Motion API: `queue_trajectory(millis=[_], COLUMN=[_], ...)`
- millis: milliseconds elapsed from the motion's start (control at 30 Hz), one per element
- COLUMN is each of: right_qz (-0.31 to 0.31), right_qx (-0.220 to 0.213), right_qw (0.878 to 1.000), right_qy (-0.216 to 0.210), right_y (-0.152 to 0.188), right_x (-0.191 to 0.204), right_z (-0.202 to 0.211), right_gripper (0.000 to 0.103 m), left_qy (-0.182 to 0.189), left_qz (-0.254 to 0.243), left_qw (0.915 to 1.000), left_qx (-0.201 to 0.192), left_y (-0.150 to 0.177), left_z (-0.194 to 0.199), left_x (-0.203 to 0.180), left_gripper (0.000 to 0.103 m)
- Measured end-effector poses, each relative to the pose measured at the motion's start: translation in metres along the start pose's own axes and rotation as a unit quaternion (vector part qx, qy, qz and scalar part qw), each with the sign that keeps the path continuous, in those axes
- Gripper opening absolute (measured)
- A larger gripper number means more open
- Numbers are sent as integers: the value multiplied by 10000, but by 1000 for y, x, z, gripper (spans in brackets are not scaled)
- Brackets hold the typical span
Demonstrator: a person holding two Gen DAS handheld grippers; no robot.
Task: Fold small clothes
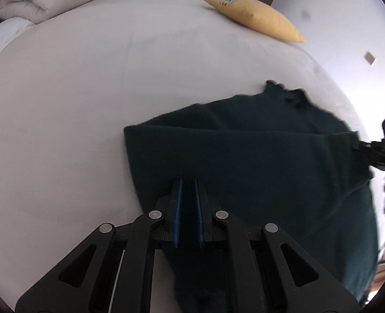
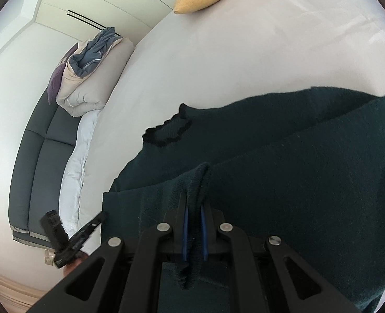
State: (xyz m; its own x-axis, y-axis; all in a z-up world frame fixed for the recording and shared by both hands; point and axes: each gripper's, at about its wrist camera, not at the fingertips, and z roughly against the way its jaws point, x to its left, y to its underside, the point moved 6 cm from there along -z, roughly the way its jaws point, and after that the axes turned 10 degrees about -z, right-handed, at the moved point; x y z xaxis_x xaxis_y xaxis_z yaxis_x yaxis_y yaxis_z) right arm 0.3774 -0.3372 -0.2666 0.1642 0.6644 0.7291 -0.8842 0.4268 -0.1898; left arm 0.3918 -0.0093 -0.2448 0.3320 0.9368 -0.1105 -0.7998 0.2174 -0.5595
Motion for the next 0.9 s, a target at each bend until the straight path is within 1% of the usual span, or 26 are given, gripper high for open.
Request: queue_trajectory(millis=[67,100,167,333,367,400,433,533,600,633,733,800,900], right_qz=[-57,-76,-125,23,102,154,195,91,-58,-113,-178,-176,-110], right_qx=[72,123,238,308,305,256,210,65,17,-2,-15,5,29], right_qw=[9998,9997,9996,9995,9995,9994,9993,9992,9992,9993,9995,9996,9996], right_qy=[176,190,99,-6,56,145,227,381,386,358,261,238,263], right_y=[5,9,19,35,36,36,35,28,25,24,28,33,41], right_x=[-7,-9,-12,-4,-3,-3,-3,-11,-17,-19,-23,-22,-19], right_z=[-2,-4,-8,-13,-13,-13,-11,-6,-2,-1,1,2,4], right_gripper=[15,16,20,21,20,13,12,10,9,9,9,9,10], left_qy=[-47,-69,-95,-77,-100,-121,-141,-92,-7,8,-140,-221,-490], left_qz=[-26,-41,-69,-57,-68,-93,-109,-126,-73,-129,-447,-445,-446], left_qw=[10000,10000,9999,9999,9999,9999,9998,9999,9999,9999,9989,9987,9977], left_qx=[-1,-2,-2,-79,-68,-49,-35,-57,-95,-104,-89,-65,-141], left_y=[-1,-2,-3,0,3,2,1,0,2,4,5,4,3], left_z=[-4,-5,-7,-11,-3,-4,-3,-1,1,2,-2,0,15], left_x=[6,8,11,14,17,17,17,15,16,17,17,20,19], left_gripper=[9,9,9,9,9,9,9,9,9,9,9,9,9])
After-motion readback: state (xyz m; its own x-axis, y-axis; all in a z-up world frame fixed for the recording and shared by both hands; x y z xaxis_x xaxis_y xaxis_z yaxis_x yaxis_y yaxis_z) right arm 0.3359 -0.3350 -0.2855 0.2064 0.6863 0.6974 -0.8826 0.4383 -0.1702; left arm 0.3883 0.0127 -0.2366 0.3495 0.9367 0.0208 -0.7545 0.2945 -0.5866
